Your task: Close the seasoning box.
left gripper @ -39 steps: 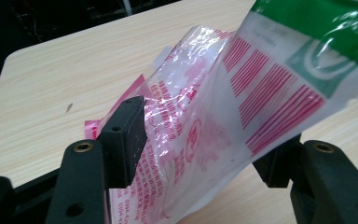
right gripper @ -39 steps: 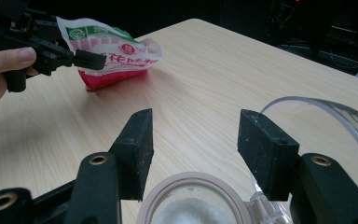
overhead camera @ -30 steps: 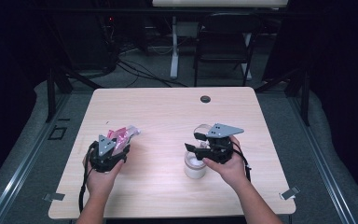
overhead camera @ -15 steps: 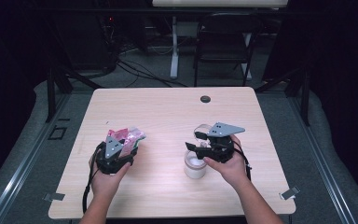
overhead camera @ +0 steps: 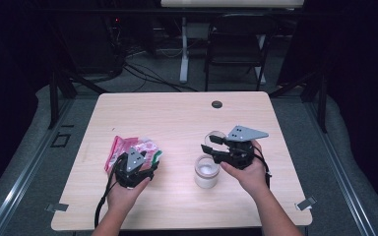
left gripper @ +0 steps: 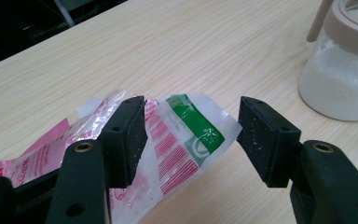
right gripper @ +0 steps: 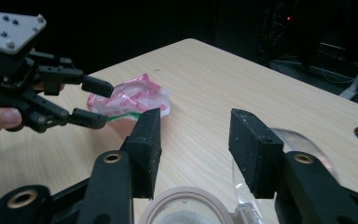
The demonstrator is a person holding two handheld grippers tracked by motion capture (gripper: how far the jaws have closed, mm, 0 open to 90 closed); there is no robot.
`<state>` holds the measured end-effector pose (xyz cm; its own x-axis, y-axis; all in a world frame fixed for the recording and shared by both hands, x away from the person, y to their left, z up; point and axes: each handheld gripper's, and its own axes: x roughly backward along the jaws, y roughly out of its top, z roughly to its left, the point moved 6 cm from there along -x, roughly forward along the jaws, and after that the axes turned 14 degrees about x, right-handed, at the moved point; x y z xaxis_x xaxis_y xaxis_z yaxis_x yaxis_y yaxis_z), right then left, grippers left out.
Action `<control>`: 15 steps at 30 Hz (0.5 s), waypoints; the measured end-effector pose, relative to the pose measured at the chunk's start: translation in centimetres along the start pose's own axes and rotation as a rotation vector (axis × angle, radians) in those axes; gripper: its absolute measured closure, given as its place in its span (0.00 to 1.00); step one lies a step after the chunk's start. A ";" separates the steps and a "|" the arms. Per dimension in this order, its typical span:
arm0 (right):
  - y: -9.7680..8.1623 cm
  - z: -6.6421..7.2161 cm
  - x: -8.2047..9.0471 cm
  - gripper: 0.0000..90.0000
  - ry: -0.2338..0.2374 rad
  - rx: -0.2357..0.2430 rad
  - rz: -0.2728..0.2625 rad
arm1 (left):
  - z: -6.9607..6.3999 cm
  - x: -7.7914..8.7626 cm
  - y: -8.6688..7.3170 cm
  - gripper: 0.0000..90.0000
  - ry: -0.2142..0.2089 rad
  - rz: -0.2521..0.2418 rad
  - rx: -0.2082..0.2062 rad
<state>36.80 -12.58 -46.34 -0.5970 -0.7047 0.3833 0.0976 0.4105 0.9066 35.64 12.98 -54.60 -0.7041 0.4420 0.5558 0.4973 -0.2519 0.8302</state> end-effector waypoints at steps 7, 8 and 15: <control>0.1 -1.3 1.1 0.69 -0.036 -0.016 -0.005 | -0.9 -0.4 -0.3 0.47 -0.026 0.017 -0.014; 0.1 -1.4 1.3 0.71 -0.038 -0.021 -0.005 | -1.0 -0.5 -0.3 0.47 -0.023 0.018 -0.018; 0.0 -2.5 2.3 0.85 -0.065 -0.035 -0.016 | -1.3 -0.6 -0.4 0.48 -0.033 0.010 -0.019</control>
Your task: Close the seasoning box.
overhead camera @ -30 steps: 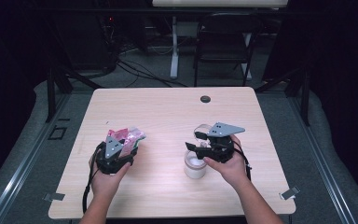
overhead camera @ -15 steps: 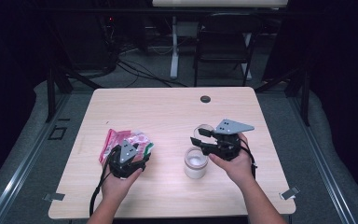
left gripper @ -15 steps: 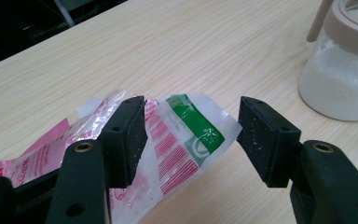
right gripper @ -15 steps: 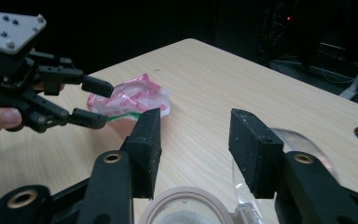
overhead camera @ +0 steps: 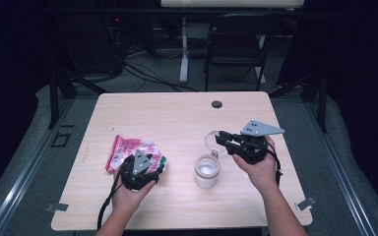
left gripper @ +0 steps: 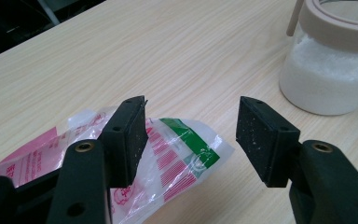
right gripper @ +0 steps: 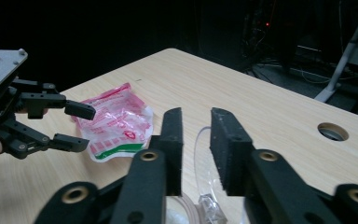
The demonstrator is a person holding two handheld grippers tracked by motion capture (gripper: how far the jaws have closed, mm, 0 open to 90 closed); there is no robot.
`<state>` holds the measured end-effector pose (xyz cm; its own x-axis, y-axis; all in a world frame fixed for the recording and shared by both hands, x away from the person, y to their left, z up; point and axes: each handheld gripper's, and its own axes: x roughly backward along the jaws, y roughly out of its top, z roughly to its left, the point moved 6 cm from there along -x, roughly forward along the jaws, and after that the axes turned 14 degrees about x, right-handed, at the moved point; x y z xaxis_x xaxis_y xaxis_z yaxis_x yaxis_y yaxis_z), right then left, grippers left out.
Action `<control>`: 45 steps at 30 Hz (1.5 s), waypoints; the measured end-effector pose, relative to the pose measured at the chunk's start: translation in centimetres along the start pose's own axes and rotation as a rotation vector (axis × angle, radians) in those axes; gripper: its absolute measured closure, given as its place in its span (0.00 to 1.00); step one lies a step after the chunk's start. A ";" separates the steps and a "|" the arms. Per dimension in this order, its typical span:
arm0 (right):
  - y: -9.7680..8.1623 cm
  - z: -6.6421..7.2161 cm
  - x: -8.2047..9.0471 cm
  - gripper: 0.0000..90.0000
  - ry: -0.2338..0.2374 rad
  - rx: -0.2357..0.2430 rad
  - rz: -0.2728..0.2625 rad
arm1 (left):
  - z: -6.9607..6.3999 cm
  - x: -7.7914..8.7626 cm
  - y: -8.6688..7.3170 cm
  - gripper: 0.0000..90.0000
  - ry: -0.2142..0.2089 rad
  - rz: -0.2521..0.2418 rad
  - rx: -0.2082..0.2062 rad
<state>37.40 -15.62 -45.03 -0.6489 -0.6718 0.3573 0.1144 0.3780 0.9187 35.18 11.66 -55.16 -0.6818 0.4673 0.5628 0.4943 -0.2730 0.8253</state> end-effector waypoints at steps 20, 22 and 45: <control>-2.3 -3.1 0.5 1.00 -0.079 -0.071 0.043 | 0.4 0.0 -0.1 0.49 0.001 -0.008 0.018; -2.5 -3.2 0.4 1.00 -0.083 -0.073 0.048 | 0.4 0.0 -0.1 0.49 0.001 -0.007 0.018; -5.3 -4.0 -1.4 1.00 -0.087 -0.121 0.121 | -3.1 -0.8 2.7 0.80 -0.112 -0.007 -0.041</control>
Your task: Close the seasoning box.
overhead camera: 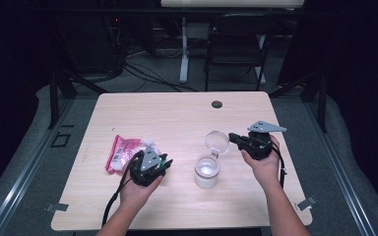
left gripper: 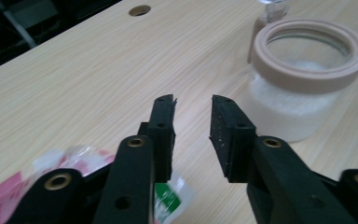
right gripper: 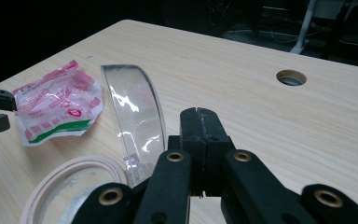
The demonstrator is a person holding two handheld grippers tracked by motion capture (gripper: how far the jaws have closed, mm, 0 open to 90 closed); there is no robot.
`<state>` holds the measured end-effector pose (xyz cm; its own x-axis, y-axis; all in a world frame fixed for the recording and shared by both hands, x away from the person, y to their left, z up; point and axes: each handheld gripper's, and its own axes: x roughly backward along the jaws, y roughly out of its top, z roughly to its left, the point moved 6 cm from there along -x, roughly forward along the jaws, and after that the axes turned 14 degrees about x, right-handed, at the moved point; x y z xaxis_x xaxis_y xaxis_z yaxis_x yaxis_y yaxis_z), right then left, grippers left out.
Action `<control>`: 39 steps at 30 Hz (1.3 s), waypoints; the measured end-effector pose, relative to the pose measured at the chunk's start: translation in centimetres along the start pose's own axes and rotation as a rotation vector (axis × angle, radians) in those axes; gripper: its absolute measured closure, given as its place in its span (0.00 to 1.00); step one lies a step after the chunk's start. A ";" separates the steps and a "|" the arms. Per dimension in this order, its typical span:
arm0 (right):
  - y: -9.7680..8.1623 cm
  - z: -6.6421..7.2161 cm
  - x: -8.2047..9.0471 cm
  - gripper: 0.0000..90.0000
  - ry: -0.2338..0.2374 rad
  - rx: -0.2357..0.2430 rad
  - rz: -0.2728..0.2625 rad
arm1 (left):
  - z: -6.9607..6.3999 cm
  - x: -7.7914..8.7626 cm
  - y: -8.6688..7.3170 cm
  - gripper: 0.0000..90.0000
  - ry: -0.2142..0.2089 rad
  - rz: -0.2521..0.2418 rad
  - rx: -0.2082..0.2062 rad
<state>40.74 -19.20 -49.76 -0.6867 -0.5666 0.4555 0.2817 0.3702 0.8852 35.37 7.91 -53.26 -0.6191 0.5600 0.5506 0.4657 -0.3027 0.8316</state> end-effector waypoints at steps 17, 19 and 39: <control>-0.1 0.2 -0.2 1.00 0.010 0.006 0.006 | -4.4 -2.8 5.5 0.98 -0.134 0.009 -0.020; 0.0 0.2 -0.2 1.00 0.011 0.007 0.002 | -4.5 -3.2 5.9 0.98 -0.143 0.012 -0.009; 0.6 0.8 0.1 1.00 0.031 0.016 -0.020 | -5.7 -4.6 7.6 1.00 -0.160 0.023 -0.005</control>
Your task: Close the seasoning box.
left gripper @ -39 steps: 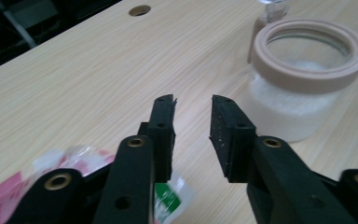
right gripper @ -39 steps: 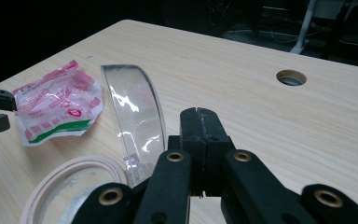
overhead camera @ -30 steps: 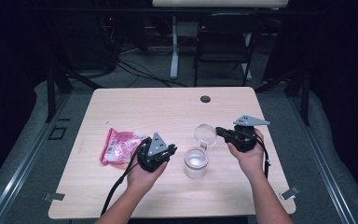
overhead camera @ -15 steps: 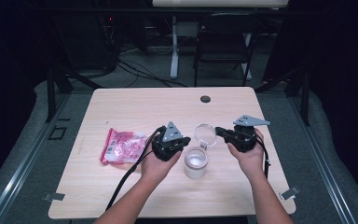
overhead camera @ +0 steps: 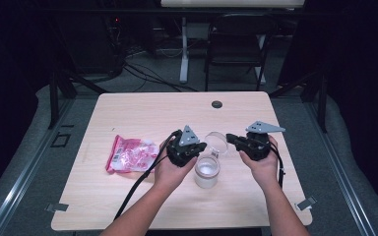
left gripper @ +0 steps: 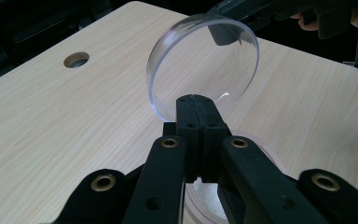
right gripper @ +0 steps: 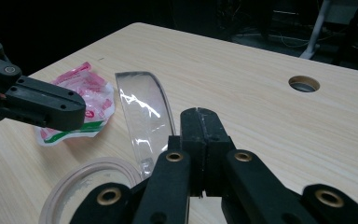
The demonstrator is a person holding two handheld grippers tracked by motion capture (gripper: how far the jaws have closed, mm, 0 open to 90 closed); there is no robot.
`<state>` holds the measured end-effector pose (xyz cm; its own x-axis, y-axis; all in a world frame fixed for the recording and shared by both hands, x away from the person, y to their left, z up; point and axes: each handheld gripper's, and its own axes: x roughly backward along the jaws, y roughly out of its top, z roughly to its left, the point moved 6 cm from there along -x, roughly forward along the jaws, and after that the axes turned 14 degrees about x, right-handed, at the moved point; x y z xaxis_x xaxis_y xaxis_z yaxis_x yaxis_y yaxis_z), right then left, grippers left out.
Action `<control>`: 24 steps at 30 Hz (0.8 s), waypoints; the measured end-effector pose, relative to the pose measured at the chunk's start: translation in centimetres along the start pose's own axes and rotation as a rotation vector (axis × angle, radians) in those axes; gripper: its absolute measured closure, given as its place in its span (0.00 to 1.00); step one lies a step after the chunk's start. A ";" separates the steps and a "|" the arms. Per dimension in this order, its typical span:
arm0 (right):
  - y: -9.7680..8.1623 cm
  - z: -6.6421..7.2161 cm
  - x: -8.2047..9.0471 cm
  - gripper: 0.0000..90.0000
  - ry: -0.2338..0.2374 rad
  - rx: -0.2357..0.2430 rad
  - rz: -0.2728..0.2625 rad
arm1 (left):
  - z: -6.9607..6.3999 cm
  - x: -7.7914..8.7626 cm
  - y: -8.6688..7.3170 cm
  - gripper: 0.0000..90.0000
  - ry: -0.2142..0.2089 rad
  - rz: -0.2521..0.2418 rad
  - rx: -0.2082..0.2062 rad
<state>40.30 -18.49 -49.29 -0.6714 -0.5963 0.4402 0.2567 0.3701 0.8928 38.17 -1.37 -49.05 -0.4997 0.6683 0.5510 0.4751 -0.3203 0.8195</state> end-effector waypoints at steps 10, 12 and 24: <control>0.5 0.6 0.1 1.00 0.017 0.021 -0.006 | -0.3 -0.1 0.1 1.00 0.000 0.006 -0.015; 0.6 0.8 0.1 1.00 0.023 0.027 -0.009 | -0.3 -0.1 0.1 1.00 0.001 0.009 -0.018; 0.9 2.0 -0.5 0.99 0.054 0.055 -0.003 | -0.6 0.2 -0.6 1.00 -0.001 0.016 -0.027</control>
<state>39.40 -16.44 -48.92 -0.6328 -0.6345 0.4438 0.2157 0.4060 0.8881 37.32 -1.47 -49.34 -0.4916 0.6639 0.5636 0.4633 -0.3486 0.8148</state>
